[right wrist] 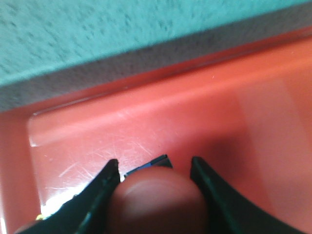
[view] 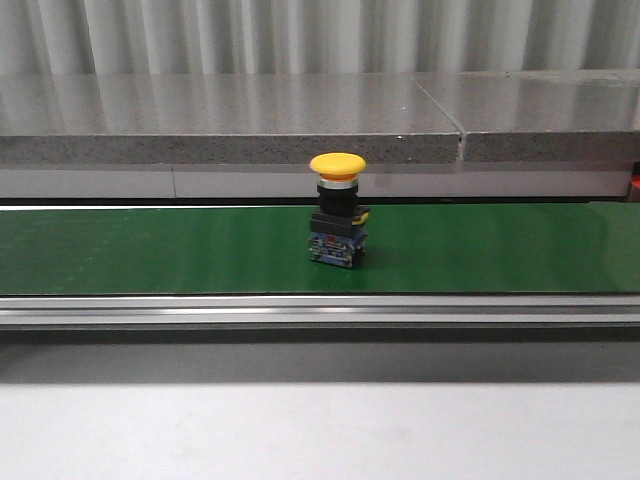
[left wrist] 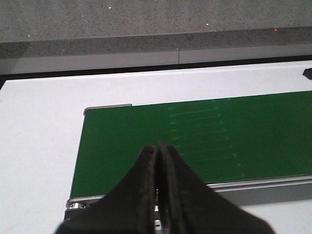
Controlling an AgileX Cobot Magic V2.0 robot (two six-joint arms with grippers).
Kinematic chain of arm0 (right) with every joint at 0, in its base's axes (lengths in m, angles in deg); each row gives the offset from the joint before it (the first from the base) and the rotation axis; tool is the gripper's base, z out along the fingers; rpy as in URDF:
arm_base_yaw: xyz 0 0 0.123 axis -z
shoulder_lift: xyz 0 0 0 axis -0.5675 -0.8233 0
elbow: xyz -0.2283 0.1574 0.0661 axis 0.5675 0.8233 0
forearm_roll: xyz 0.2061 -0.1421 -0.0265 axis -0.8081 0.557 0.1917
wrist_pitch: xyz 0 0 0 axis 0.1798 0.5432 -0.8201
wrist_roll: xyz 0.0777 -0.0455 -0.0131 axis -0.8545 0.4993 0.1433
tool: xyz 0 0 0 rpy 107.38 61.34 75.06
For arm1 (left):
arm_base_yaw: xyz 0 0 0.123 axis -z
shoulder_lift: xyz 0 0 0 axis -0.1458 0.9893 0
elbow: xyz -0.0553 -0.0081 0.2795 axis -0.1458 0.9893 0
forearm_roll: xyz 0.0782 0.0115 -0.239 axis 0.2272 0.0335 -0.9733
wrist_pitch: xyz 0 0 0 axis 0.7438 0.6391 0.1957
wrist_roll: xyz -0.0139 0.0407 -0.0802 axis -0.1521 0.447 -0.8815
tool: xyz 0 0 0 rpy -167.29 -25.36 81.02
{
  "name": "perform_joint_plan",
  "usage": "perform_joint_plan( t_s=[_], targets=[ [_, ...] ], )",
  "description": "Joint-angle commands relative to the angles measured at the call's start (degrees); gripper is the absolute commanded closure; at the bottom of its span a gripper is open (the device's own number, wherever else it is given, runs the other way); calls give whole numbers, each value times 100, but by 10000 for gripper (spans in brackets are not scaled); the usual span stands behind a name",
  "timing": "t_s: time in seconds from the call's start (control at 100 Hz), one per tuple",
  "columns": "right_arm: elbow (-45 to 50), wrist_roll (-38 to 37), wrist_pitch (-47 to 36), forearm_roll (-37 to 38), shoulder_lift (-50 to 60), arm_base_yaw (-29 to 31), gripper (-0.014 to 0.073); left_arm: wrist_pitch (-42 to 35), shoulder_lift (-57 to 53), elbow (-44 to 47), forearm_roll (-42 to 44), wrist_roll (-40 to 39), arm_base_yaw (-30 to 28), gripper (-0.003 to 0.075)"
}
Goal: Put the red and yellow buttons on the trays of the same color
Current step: 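Lower the red button into the red tray and release it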
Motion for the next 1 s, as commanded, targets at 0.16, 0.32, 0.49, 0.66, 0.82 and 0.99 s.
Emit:
perform_joint_plan(
  t_s=[0.16, 0.32, 0.49, 0.66, 0.82, 0.99],
  targets=[
    [-211, 50, -346, -83, 240, -19, 535, -425, 23, -159, -39, -6, 50, 740],
    [-211, 50, -352, -83, 188, -19, 468, -425, 23, -159, -39, -6, 50, 740],
    [-211, 50, -397, -83, 178, -19, 234, -425, 23, -159, -39, -6, 50, 740],
    [-211, 50, -427, -83, 178, -19, 62, -425, 23, -159, -39, -6, 50, 740],
    [-223, 50, -508, -83, 286, 1, 39, -425, 23, -159, -39, -6, 50, 740],
    [-223, 50, -467, -83, 689, 36, 39, -425, 23, -159, -49, -6, 50, 740]
  ],
)
